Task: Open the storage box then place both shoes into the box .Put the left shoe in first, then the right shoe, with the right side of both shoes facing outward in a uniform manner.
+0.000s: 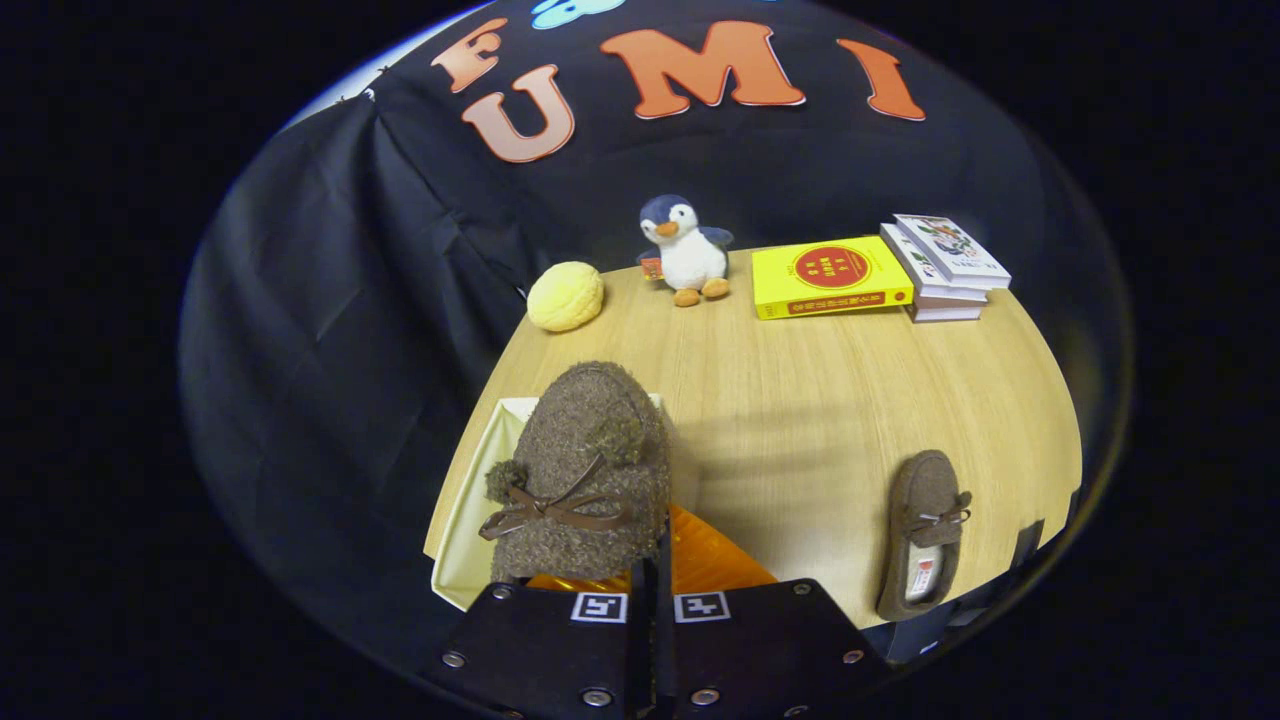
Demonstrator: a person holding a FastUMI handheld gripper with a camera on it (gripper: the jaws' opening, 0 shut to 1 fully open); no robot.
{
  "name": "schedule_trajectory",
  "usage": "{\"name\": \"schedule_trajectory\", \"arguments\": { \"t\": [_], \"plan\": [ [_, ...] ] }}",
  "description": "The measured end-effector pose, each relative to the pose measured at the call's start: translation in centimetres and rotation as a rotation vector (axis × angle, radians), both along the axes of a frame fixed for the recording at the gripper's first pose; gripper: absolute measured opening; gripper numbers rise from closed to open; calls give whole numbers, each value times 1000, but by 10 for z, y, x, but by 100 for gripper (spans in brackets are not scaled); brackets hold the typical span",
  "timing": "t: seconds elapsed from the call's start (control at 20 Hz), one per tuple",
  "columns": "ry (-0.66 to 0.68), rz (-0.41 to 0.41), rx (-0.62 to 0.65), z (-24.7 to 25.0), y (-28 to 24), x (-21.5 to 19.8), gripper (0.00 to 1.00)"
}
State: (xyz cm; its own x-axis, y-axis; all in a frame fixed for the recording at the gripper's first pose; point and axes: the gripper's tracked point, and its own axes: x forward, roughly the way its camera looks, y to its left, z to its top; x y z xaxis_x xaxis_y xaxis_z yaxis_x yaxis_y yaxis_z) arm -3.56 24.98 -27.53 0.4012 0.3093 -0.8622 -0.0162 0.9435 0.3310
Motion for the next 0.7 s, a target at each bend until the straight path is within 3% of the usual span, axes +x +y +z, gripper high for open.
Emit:
{"name": "schedule_trajectory", "arguments": {
  "t": [0.3, 0.7],
  "plan": [
    [89, 64, -13, -38, 70, 0, 3],
    [227, 130, -127, -109, 102, -18, 3]
  ]
}}
